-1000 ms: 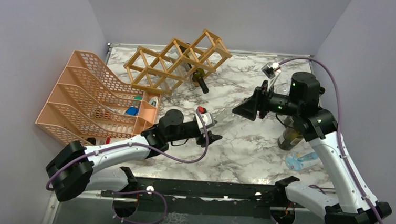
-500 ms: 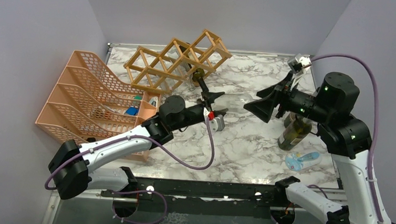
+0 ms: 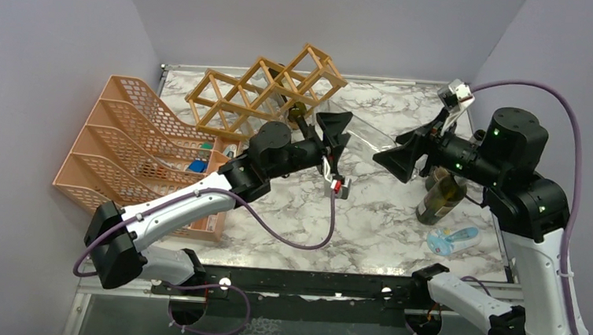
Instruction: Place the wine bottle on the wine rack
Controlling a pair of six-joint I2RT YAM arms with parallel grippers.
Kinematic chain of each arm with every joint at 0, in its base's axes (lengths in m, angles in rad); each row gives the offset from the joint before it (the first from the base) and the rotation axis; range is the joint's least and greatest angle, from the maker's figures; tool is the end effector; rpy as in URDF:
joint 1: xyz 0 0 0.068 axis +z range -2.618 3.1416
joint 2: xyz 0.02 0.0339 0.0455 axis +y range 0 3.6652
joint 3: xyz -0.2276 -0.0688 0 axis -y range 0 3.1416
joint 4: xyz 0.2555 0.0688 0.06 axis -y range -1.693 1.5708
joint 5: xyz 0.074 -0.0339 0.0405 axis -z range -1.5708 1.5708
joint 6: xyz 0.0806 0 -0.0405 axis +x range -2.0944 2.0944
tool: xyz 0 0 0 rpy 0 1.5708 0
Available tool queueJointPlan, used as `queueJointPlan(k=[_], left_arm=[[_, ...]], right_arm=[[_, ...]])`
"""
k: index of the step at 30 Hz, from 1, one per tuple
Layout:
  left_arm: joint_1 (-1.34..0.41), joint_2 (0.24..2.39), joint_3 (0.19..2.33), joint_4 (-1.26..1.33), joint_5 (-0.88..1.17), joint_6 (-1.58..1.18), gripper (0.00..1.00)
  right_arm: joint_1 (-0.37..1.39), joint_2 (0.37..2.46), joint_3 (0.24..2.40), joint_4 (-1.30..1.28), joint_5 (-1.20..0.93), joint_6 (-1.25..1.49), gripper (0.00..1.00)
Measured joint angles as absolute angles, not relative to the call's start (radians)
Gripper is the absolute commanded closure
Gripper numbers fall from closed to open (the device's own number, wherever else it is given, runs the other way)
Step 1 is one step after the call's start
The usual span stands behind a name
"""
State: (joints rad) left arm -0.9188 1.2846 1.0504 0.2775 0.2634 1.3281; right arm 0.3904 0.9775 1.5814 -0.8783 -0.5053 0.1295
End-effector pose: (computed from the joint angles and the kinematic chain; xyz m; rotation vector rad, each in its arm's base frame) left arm 0.2077 -0.3067 0.3375 1.4574 0.4667 0.1251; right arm 0.1776 0.1153 0.4575 -0.6011 1.7926 0.8242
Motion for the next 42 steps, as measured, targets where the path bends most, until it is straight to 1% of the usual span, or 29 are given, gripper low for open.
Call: queueJointPlan(k=[5, 8, 12, 20, 22, 24, 27, 29, 32, 34, 35, 36, 37, 38, 39, 42], left_arm=[[-0.921, 1.317, 1.151, 0.191, 0.253, 1.467, 1.00], [-0.922, 1.328, 1.185, 0.143, 0.253, 1.531, 1.00], [-0.928, 1.339, 1.211, 0.094, 0.246, 1.589, 1.00], [-0.948, 1.356, 1.231, 0.037, 0.205, 1.670, 1.00], [-0.949, 1.365, 1.246, 0.007, 0.200, 1.676, 1.00], [-0.951, 1.373, 1.258, -0.015, 0.200, 1.676, 1.00], [-0.953, 1.382, 1.279, -0.057, 0.200, 1.669, 1.00], [-0.953, 1.386, 1.291, -0.088, 0.199, 1.659, 1.00], [-0.953, 1.395, 1.323, -0.139, 0.197, 1.646, 1.00], [-0.953, 1.399, 1.339, -0.159, 0.197, 1.639, 0.98], [-0.953, 1.399, 1.343, -0.164, 0.196, 1.633, 0.80], [-0.953, 1.399, 1.346, -0.167, 0.194, 1.623, 0.46], [-0.953, 1.399, 1.346, -0.167, 0.191, 1.607, 0.15], [-0.953, 1.399, 1.346, -0.167, 0.187, 1.584, 0.03], [-0.953, 1.399, 1.346, -0.167, 0.181, 1.560, 0.01], [-0.956, 1.396, 1.348, -0.150, 0.158, 1.423, 0.01]], right_arm=[[0.390, 0.982, 1.528, -0.875, -0.508, 0.113, 0.18], [0.390, 0.986, 1.493, -0.863, -0.509, 0.114, 0.21], [0.390, 0.988, 1.477, -0.861, -0.509, 0.114, 0.24], [0.387, 0.988, 1.433, -0.862, -0.500, 0.107, 0.24], [0.387, 0.988, 1.419, -0.859, -0.497, 0.096, 0.25], [0.387, 0.987, 1.400, -0.851, -0.490, 0.082, 0.31], [0.387, 0.987, 1.377, -0.837, -0.480, 0.070, 0.48], [0.387, 0.985, 1.364, -0.823, -0.480, 0.064, 0.62], [0.387, 0.979, 1.350, -0.810, -0.482, 0.067, 0.86], [0.387, 0.975, 1.349, -0.802, -0.482, 0.075, 0.97], [0.387, 0.974, 1.349, -0.801, -0.482, 0.078, 0.99], [0.387, 0.973, 1.349, -0.797, -0.482, 0.081, 0.99], [0.387, 0.972, 1.349, -0.793, -0.480, 0.087, 0.99], [0.386, 0.972, 1.349, -0.788, -0.477, 0.091, 0.99], [0.386, 0.972, 1.349, -0.786, -0.475, 0.096, 0.99], [0.387, 0.970, 1.339, -0.785, -0.463, 0.104, 0.99]])
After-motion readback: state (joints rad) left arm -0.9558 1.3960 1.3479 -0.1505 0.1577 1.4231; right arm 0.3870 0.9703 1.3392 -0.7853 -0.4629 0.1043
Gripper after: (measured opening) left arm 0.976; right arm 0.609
